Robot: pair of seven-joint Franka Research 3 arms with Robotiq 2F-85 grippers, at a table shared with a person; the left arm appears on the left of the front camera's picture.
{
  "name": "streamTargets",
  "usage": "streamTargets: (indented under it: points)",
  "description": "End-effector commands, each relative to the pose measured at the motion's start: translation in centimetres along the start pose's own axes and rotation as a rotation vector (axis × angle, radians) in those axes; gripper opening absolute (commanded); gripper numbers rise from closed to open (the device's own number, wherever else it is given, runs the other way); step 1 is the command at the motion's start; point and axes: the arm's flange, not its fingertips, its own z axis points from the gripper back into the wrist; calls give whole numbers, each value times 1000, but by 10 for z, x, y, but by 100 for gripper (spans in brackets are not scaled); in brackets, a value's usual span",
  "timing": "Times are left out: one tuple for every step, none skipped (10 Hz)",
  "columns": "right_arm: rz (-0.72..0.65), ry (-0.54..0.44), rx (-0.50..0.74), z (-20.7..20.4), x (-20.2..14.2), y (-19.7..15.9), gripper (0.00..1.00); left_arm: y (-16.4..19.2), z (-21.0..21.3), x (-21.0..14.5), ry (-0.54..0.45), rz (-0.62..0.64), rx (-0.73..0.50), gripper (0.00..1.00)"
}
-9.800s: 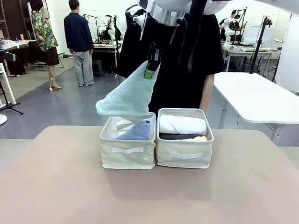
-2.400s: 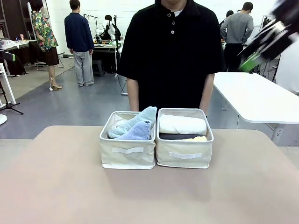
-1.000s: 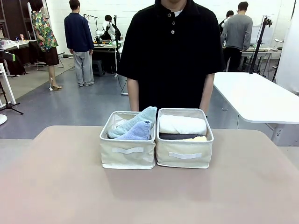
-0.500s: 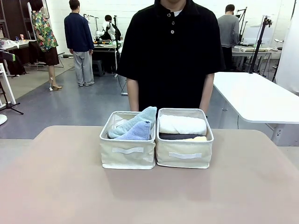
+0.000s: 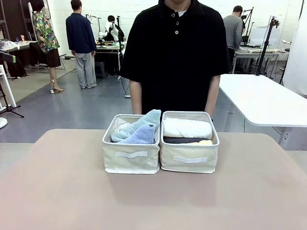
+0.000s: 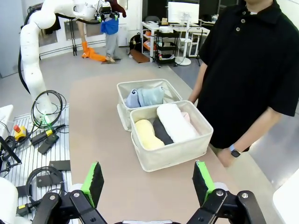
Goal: Sort the towels based on their folding style.
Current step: Pick up another triangle-folded towel from the table and place it in the left Fabric basket.
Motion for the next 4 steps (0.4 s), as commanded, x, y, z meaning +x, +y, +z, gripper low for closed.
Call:
streamTargets:
  points:
    - [6, -4, 8, 0, 1, -1, 100, -2, 0, 1, 3, 1, -2, 100]
    - [6, -4, 8, 0, 1, -1, 100, -2, 0, 1, 3, 1, -2, 100]
    - [6, -4, 8, 0, 1, -1, 100, -2, 0, 1, 3, 1, -2, 100]
    - [6, -4, 8, 0, 1, -1, 100, -2, 0, 1, 3, 1, -2, 100]
